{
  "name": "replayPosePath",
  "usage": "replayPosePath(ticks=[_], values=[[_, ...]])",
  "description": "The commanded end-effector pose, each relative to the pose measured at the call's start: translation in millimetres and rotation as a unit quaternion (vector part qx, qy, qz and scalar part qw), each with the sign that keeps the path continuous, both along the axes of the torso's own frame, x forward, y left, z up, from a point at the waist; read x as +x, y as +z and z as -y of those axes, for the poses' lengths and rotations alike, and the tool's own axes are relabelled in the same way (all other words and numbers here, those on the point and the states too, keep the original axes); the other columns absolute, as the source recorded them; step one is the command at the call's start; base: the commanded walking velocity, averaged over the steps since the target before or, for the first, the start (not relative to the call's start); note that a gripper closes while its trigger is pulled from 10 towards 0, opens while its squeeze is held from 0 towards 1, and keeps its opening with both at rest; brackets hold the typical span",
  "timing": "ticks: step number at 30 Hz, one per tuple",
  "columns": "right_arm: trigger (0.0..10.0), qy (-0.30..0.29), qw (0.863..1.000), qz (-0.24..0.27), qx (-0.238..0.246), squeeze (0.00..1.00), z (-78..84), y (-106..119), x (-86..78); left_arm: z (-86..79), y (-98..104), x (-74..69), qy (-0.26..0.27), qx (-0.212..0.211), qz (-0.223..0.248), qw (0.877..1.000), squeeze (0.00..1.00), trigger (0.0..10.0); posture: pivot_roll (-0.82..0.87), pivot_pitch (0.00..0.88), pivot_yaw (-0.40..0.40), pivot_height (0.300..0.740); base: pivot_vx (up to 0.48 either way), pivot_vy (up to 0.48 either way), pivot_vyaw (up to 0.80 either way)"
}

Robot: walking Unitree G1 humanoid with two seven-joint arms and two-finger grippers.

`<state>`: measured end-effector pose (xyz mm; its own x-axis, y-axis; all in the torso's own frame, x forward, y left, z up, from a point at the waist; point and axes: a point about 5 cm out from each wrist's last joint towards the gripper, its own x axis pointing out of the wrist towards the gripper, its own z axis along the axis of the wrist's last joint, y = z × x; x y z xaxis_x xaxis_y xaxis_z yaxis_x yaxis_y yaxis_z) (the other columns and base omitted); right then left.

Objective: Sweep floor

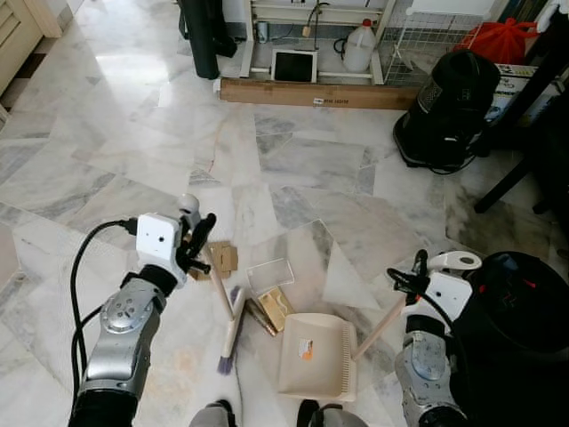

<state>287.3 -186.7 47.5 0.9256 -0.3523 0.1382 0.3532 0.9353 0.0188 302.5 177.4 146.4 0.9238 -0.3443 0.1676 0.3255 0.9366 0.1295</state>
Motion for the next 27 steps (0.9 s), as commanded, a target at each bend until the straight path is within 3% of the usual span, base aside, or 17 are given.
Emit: replayPosePath(ticks=[1,17,23,27], values=[[10.0,0.0,0.999,-0.038,0.0,0.0,2.2,-14,-7.9,3.1,1,-1.5,-0.018,-0.005,-0.003,1.0,0.0,10.0,0.23,0.248,-0.033,0.74,0.0,0.0,0.0],[10.0,-0.004,0.999,-0.04,0.003,0.0,3.8,-12,-4.2,7.5,5,0.5,-0.03,-0.017,-0.004,0.999,0.0,10.0,0.24,0.236,-0.036,0.74,0.0,0.0,0.0],[10.0,-0.005,0.999,-0.04,0.003,0.0,4.8,-11,-2.6,6.2,11,2.3,-0.029,-0.048,-0.005,0.998,0.0,10.0,0.24,0.23,-0.039,0.74,0.0,0.0,0.0],[10.0,-0.003,0.999,-0.04,0.002,0.0,4.4,-9,-1.0,7.3,16,5.1,-0.035,-0.096,-0.013,0.995,0.0,10.0,0.24,0.226,-0.041,0.74,0.0,0.0,0.0]])
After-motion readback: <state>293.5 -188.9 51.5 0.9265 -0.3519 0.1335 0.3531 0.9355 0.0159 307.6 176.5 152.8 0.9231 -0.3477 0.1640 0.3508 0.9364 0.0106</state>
